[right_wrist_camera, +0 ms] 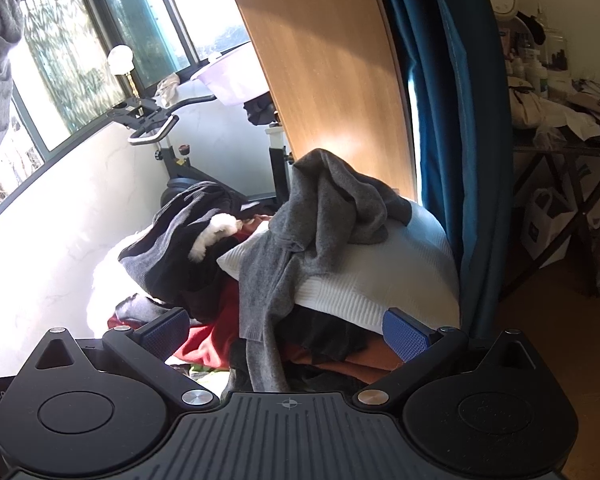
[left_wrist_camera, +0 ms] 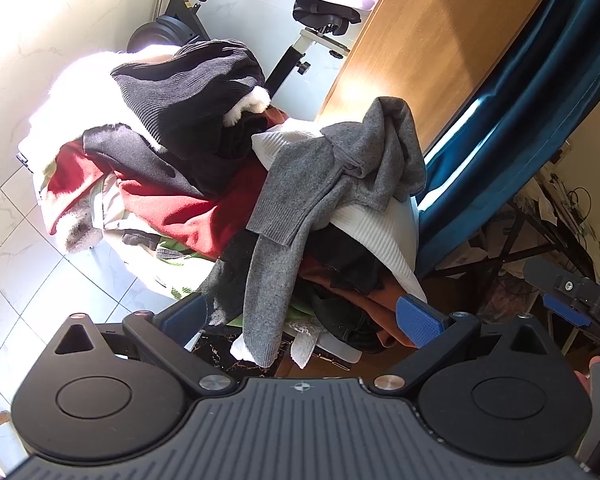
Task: Fold clothes
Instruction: 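Move both grippers toward the grey sweater on top of the clothes pile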
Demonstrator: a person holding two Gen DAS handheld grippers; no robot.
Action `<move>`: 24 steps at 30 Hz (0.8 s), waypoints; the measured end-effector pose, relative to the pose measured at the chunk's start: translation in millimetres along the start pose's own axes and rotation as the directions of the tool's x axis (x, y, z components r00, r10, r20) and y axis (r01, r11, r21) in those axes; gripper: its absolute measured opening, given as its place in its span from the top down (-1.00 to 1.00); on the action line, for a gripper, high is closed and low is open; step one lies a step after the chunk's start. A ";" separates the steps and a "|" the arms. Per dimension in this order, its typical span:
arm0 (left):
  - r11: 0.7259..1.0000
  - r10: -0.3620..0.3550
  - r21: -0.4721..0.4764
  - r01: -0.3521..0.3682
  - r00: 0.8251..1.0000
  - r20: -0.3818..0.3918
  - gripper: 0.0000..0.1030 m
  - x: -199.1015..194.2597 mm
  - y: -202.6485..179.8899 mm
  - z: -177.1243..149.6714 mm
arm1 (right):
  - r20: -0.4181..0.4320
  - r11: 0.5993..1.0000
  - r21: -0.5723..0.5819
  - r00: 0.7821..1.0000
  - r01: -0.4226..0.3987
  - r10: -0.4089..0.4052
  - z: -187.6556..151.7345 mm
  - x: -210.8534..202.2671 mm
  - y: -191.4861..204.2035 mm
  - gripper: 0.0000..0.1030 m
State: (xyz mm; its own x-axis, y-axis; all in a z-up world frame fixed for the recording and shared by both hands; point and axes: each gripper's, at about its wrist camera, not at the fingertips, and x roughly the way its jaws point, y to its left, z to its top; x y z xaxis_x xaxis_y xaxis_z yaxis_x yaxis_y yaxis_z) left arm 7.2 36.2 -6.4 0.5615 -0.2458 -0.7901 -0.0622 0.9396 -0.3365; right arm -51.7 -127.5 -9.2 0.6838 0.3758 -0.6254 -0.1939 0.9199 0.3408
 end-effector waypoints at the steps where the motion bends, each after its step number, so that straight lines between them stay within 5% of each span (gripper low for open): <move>1: 1.000 0.000 -0.003 0.000 1.000 -0.002 -0.99 0.9 1.3 0.3 | -0.003 1.000 0.000 1.000 0.001 -0.001 0.2 1.2 1.0 -0.99; 24: 0.998 0.021 -0.057 -0.020 1.000 0.018 -0.99 25.1 81.3 36.0 | -0.009 0.991 -0.091 0.996 0.093 -0.094 10.6 57.6 60.8 -0.99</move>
State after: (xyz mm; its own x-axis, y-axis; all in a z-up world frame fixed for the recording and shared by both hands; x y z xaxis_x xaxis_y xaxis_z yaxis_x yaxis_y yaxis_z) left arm 45.9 115.0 -35.1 0.5747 -0.2213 -0.7878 -0.1203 0.9294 -0.3489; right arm -16.7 -51.1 -17.1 0.6925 0.2885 -0.6613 -0.1927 0.9572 0.2158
